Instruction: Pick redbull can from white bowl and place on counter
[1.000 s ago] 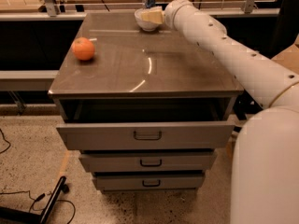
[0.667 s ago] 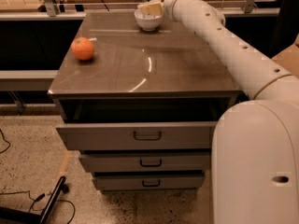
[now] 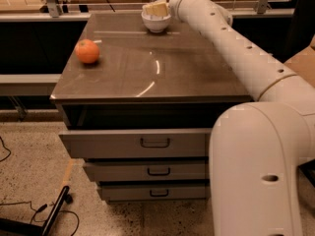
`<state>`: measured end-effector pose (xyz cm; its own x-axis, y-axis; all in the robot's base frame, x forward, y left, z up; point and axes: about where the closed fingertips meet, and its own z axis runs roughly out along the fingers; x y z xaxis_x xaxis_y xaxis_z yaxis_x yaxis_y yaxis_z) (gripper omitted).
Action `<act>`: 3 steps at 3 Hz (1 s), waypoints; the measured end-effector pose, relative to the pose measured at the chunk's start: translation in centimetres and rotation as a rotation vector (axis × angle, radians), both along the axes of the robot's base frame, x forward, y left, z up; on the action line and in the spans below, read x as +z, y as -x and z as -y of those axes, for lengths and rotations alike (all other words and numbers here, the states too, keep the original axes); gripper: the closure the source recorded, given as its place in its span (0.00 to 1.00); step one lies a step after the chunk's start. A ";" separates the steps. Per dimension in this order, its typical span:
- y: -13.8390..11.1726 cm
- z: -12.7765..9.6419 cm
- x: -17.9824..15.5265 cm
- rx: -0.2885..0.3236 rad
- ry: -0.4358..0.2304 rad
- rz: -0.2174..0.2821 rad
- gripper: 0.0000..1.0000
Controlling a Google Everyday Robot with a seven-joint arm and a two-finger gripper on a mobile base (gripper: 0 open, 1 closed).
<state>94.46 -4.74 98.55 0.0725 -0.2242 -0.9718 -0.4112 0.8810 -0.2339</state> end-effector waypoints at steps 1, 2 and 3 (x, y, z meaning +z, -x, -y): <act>-2.4 -1.7 -1.7 -0.008 0.008 -0.063 0.00; -4.0 -2.5 -2.6 -0.019 0.011 -0.096 0.00; -5.3 -2.7 -2.9 -0.030 0.016 -0.099 0.00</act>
Offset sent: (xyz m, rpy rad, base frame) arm 0.0735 0.0288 -0.0271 -0.0150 0.1354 -0.0386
